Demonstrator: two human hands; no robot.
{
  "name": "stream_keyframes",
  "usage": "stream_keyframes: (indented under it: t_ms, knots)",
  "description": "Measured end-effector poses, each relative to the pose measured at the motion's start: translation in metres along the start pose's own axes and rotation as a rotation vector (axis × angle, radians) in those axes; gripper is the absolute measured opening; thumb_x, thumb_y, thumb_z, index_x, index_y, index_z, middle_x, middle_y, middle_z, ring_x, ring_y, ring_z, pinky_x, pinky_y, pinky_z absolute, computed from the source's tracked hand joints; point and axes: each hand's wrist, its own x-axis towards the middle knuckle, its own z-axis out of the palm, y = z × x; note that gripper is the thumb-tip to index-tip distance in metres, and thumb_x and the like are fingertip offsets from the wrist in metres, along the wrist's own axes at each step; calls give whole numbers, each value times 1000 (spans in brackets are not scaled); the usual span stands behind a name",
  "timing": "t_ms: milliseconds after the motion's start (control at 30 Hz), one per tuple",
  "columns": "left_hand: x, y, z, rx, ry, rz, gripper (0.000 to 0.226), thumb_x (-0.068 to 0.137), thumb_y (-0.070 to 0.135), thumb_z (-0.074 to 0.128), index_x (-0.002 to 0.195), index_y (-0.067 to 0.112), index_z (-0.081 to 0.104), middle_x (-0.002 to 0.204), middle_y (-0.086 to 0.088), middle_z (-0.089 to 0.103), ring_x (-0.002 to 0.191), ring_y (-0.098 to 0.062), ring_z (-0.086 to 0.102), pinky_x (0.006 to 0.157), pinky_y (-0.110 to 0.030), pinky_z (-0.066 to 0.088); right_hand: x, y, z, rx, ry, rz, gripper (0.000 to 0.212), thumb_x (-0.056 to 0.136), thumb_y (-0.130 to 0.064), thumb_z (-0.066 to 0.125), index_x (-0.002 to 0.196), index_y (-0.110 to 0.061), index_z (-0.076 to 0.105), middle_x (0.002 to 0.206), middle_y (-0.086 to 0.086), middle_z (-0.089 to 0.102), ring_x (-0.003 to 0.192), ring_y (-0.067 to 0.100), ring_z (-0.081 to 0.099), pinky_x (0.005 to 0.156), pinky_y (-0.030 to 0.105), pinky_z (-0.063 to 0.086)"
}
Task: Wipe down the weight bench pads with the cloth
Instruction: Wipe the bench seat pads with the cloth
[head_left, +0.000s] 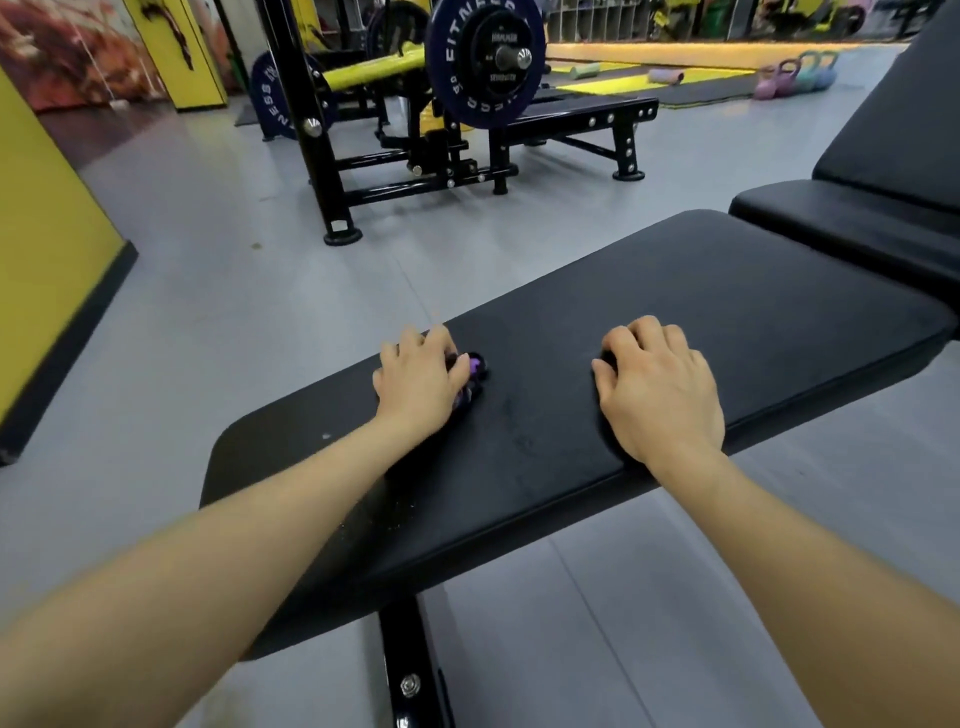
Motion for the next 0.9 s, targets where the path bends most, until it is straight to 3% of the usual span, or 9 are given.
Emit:
stream_keyframes:
  t_ms: [200, 533, 633, 767, 900]
  knots:
    - [76, -4, 13, 18, -1, -282, 32, 94, 34, 42, 118, 14, 50, 129, -15, 38, 119, -37, 34, 92, -43, 33, 0, 0, 1, -10, 2, -3, 25, 96, -35, 39, 107, -17, 53, 111, 2, 49, 101, 24, 43, 79, 33, 36]
    - [-19, 0, -3, -13, -21, -55, 30, 93, 42, 45, 105, 16, 48, 116, -9, 40, 110, -31, 35, 82, -42, 35, 0, 1, -1, -4, 1, 5, 27, 96, -35, 40, 109, -15, 53, 112, 4, 50, 102, 25, 43, 77, 34, 36]
    - [22, -6, -5, 11, -103, -119, 33, 94, 42, 45, 113, 16, 50, 124, -14, 40, 117, -36, 37, 93, -44, 35, 0, 0, -1, 3, 5, 3, 27, 96, -35, 40, 109, -15, 54, 112, 4, 50, 102, 26, 44, 78, 34, 36]
    - [54, -2, 7, 48, -14, -262, 33, 95, 39, 43, 117, 15, 49, 128, -16, 37, 119, -36, 35, 95, -43, 33, 0, 1, 1, 3, 30, -1, 26, 95, -33, 41, 107, -14, 54, 111, 5, 50, 101, 26, 44, 77, 34, 35]
    - [17, 21, 7, 38, -39, -189, 34, 93, 43, 45, 113, 16, 47, 126, -13, 37, 118, -34, 33, 93, -43, 33, 1, 3, 2, -2, 42, -3, 25, 95, -32, 41, 105, -13, 54, 110, 6, 50, 101, 27, 44, 76, 35, 35]
